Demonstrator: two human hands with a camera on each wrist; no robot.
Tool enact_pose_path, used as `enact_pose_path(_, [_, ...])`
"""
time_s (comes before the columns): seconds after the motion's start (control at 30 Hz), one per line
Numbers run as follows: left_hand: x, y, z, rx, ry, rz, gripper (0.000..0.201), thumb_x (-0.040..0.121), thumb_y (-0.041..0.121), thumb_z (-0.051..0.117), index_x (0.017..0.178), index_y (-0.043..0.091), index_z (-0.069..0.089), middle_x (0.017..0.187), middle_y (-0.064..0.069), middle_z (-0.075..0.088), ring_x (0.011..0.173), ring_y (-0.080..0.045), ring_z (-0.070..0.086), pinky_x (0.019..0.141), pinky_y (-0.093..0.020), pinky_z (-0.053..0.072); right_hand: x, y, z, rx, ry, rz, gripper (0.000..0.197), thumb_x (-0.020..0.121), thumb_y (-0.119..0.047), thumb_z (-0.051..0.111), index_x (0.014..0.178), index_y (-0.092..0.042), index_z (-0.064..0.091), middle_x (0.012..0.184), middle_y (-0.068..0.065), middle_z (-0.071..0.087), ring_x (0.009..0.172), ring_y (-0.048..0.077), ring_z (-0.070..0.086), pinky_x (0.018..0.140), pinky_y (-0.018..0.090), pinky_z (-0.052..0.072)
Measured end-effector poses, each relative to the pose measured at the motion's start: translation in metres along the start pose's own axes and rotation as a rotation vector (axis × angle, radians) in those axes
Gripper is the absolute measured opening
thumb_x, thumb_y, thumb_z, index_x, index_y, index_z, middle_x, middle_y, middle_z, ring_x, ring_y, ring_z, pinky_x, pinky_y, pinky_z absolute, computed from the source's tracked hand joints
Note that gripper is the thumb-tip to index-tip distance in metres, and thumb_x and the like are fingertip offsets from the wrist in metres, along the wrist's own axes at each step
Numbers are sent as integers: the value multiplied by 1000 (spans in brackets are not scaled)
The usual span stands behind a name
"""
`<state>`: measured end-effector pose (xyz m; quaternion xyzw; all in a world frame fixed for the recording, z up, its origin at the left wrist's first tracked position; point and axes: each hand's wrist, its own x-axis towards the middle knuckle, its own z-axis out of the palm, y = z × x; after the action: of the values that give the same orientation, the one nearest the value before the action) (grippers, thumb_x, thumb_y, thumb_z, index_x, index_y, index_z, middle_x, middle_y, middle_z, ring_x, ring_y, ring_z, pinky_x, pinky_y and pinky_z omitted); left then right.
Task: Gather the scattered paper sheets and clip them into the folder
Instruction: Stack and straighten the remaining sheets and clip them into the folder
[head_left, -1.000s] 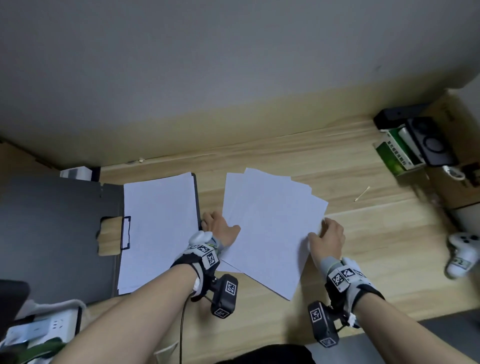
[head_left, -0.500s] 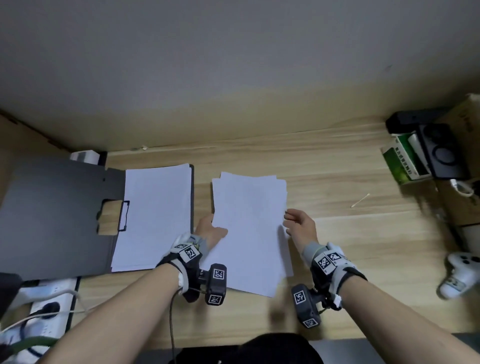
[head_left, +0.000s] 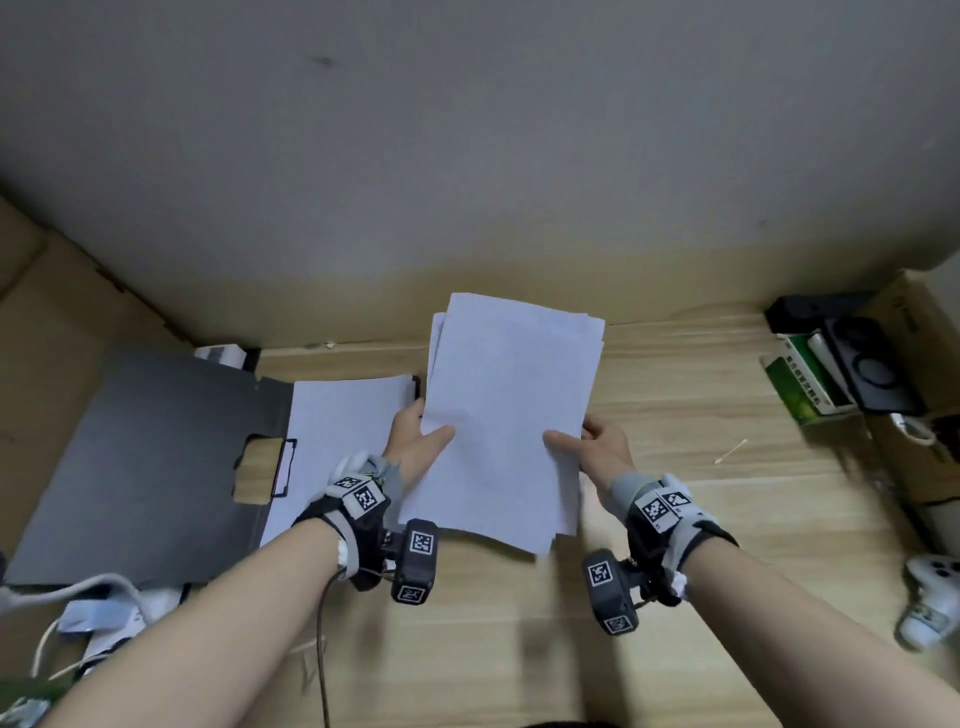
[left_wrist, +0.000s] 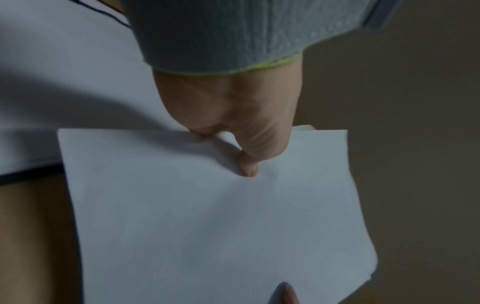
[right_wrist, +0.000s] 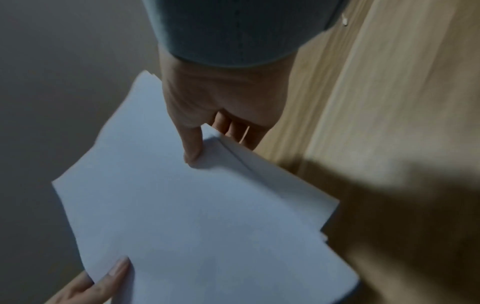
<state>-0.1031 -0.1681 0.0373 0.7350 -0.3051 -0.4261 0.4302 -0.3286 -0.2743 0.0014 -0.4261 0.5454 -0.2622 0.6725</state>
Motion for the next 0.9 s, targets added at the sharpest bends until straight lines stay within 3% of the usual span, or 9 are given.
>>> enact_pose_path(0.07, [2, 20, -7, -39, 5, 66, 30, 87, -3, 62, 113, 12, 62, 100, 4, 69, 88, -11, 68, 70, -13, 55, -2, -24, 8, -18, 4, -50, 33, 75, -4, 81, 107, -2, 70, 101, 9, 75, 78, 17, 71, 65, 25, 55])
enact_pose_path(0.2, [5, 52, -27, -199, -37, 111, 29, 81, 0, 74, 100, 20, 67, 101, -1, 73, 93, -18, 70, 86, -33, 57, -15, -74, 19, 50, 32, -177, 30, 69, -5, 85, 96, -1, 71, 95, 10, 75, 79, 22, 68, 73, 31, 54])
enact_pose_path(0.3, [5, 55, -28, -174, -79, 128, 27, 72, 3, 82, 93, 15, 72, 97, -3, 76, 88, -15, 72, 86, -29, 57, -28, -83, 17, 36, 5, -229, 39, 65, -6, 87, 99, 3, 70, 95, 12, 75, 79, 21, 69, 72, 32, 55])
enact_pose_path(0.4, [-2, 42, -28, -109, -146, 124, 39, 68, 5, 85, 104, 11, 71, 101, -3, 76, 94, -13, 72, 87, -25, 55, -43, -63, 20, -31, -19, -200, 42, 53, -10, 87, 92, -5, 73, 88, 7, 77, 76, 20, 71, 65, 28, 57])
enact_pose_path(0.5, [-7, 25, -21, -85, -179, 68, 42, 67, 6, 84, 108, 8, 71, 108, -5, 74, 101, -17, 69, 89, -27, 54, -51, -31, 21, -62, -2, -164, 41, 54, -5, 88, 92, -8, 72, 89, 7, 77, 77, 20, 71, 64, 26, 57])
enact_pose_path(0.63, [-4, -1, -20, -50, -222, -7, 52, 56, 23, 82, 104, 9, 71, 109, -11, 73, 107, -22, 67, 100, -44, 50, -55, -7, 28, -112, 60, -124, 32, 61, 3, 86, 87, -8, 72, 83, 4, 74, 73, 18, 67, 57, 17, 54])
enact_pose_path(0.7, [-3, -6, -23, -6, -190, -20, 40, 66, 14, 81, 104, 5, 72, 106, -12, 74, 102, -23, 69, 95, -43, 54, -52, -3, 32, -97, 107, -105, 26, 66, 5, 84, 82, -11, 71, 77, -1, 74, 69, 16, 66, 55, 17, 54])
enact_pose_path(0.77, [4, -10, -27, -39, -171, -19, 31, 74, 6, 79, 104, 2, 72, 105, -12, 74, 95, -21, 71, 86, -33, 57, -48, -5, 38, -47, 147, -84, 23, 67, 2, 84, 82, -9, 71, 77, 0, 74, 67, 17, 67, 54, 20, 55])
enact_pose_path(0.9, [12, -19, -43, -73, -203, -38, 24, 81, 5, 74, 104, 2, 68, 96, -6, 71, 76, -9, 67, 62, -15, 55, -38, -9, 61, -36, 159, -58, 21, 70, -5, 85, 85, -10, 71, 77, -5, 75, 59, 5, 70, 55, 19, 56])
